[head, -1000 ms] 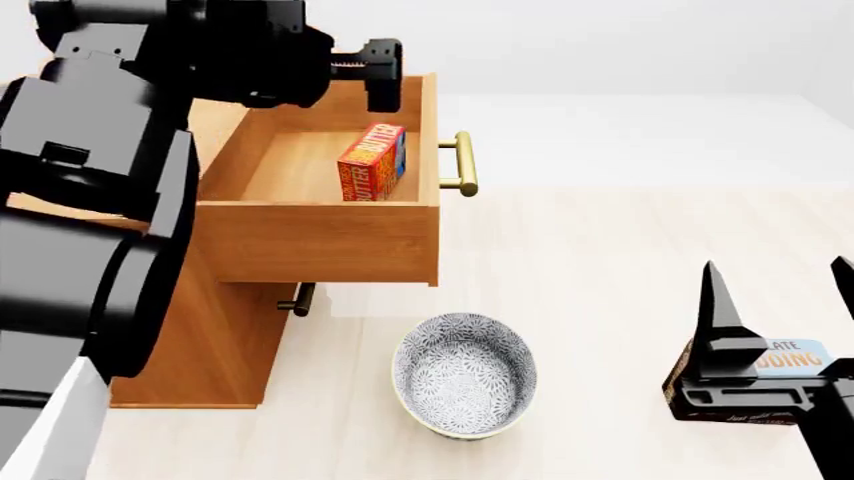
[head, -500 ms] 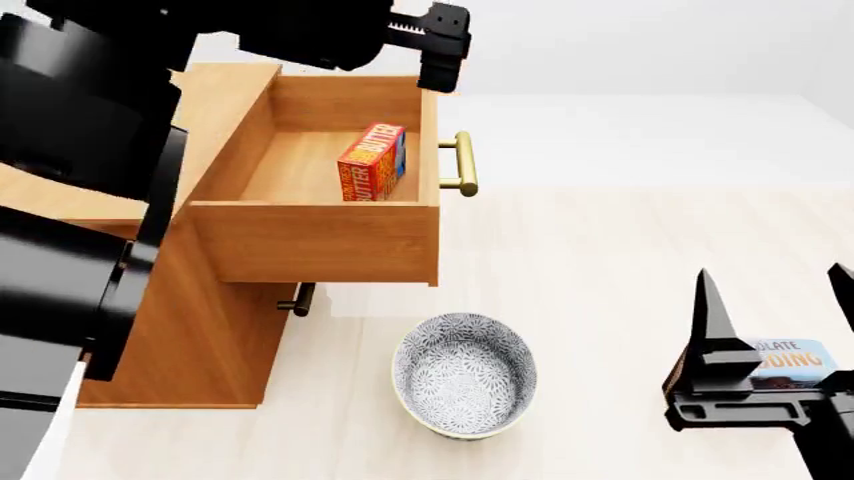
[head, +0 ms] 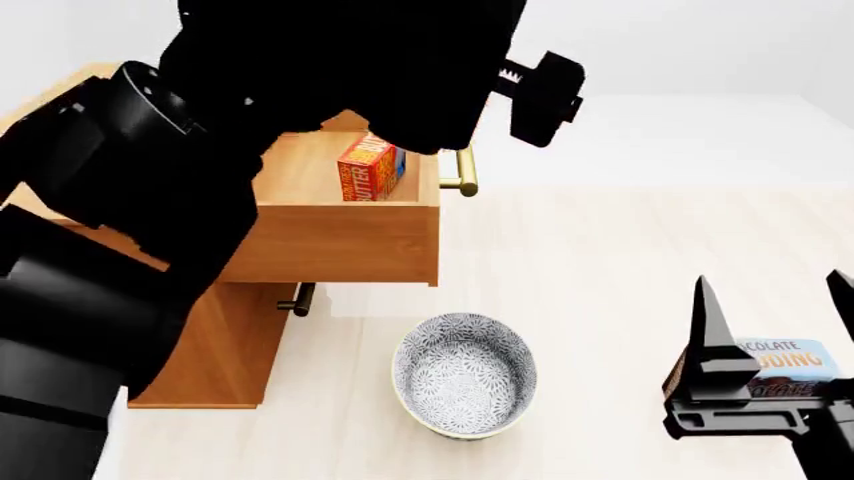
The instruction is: Put the butter at the back in the top drawer of the cabinet and close it.
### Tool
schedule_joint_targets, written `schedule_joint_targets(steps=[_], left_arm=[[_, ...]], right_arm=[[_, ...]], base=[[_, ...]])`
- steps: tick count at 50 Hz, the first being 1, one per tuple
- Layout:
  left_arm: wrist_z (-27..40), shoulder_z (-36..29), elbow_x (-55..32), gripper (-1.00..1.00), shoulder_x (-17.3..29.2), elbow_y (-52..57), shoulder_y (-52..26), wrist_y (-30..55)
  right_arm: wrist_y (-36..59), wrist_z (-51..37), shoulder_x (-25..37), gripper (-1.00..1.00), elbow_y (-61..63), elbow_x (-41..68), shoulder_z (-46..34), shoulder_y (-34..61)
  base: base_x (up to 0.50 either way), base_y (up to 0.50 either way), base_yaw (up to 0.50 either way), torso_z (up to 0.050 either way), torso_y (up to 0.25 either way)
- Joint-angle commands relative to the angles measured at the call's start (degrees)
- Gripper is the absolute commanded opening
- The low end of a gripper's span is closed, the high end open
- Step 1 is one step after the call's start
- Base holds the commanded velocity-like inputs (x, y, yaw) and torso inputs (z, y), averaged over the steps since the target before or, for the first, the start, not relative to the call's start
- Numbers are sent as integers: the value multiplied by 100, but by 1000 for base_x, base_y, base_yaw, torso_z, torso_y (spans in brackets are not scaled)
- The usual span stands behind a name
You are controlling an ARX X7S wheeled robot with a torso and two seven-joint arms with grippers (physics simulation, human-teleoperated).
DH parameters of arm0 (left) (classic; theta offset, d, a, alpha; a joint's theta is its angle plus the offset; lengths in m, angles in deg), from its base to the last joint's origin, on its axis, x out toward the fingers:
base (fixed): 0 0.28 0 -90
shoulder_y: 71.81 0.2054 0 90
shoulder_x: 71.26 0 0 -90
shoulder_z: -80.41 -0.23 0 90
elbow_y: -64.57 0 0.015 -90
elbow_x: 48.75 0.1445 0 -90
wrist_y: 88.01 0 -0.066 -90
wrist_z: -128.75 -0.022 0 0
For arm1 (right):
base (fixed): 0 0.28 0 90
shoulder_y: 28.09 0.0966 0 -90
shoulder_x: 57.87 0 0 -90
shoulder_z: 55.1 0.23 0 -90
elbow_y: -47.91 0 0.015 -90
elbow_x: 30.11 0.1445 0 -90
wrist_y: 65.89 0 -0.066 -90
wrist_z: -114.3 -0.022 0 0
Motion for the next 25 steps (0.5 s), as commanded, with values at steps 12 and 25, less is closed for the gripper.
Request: schedule_joint_targets(steps=[12, 25], left_arm=[[978, -2602, -1649, 100, -23, 1288, -570, -2030], [497, -3789, -2252, 100, -26, 1640, -892, -3012]], right_arm=[[-141, -30, 0, 100, -34, -179, -92, -131], [-181, -65, 0, 100, -49, -246, -116, -176]], base=[[0, 0, 0, 0, 0], [0, 0, 0, 0, 0]])
